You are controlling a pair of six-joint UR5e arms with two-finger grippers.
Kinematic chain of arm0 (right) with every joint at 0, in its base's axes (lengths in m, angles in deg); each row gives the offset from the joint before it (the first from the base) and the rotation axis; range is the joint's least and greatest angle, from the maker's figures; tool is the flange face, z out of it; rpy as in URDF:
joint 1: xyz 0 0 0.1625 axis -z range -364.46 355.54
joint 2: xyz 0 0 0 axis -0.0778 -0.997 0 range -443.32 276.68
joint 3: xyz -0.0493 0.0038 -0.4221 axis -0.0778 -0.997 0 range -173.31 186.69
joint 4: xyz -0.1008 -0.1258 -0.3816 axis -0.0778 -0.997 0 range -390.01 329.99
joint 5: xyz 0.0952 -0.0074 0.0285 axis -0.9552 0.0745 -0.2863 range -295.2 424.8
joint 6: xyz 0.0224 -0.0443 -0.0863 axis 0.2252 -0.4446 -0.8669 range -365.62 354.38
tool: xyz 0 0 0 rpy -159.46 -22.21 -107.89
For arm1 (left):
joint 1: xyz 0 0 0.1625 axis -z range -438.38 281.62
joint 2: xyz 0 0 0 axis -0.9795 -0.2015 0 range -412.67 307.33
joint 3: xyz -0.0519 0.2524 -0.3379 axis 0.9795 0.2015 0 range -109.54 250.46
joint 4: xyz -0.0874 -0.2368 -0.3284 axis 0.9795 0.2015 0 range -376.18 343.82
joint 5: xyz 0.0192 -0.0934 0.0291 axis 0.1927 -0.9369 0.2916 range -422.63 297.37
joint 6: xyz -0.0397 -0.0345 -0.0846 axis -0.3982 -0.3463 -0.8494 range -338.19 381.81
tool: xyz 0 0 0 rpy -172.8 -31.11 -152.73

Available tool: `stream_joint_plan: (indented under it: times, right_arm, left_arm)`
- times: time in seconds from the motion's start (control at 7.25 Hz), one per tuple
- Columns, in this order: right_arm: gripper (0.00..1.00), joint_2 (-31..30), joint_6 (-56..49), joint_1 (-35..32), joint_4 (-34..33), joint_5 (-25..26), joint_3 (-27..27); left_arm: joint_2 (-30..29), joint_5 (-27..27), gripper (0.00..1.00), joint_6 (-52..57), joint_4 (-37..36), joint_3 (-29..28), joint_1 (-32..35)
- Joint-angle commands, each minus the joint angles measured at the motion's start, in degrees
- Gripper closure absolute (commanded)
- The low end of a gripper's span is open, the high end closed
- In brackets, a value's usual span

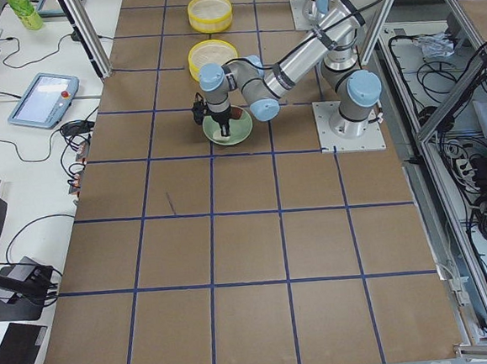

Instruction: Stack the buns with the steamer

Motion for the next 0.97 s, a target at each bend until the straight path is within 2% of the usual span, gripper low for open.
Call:
stream_joint_plan:
  times: [0.0,0.55,0.69,0.83]
  right_arm:
    - [0.00,-0.68,0.14,-1.09,0.13,-0.03,-0.38]
    - [0.00,2.73,0.14,-1.10,-0.40,0.93,0.05]
    - [0.00,3.97,-2.03,0.38,-0.48,0.67,0.49]
    - [0.00,5.81,-12.23,2.39,-3.27,0.76,1.71]
  left_arm:
    - [2.13,1.03,1.00,-4.27,-0.98,-1.76,4.26]
    - [3.37,1.48,1.00,-6.14,-0.80,-2.56,6.39]
    - [3.37,1.39,1.00,-5.18,-0.80,-2.47,6.31]
    - [3.20,1.57,1.00,-5.52,-0.63,-1.78,6.22]
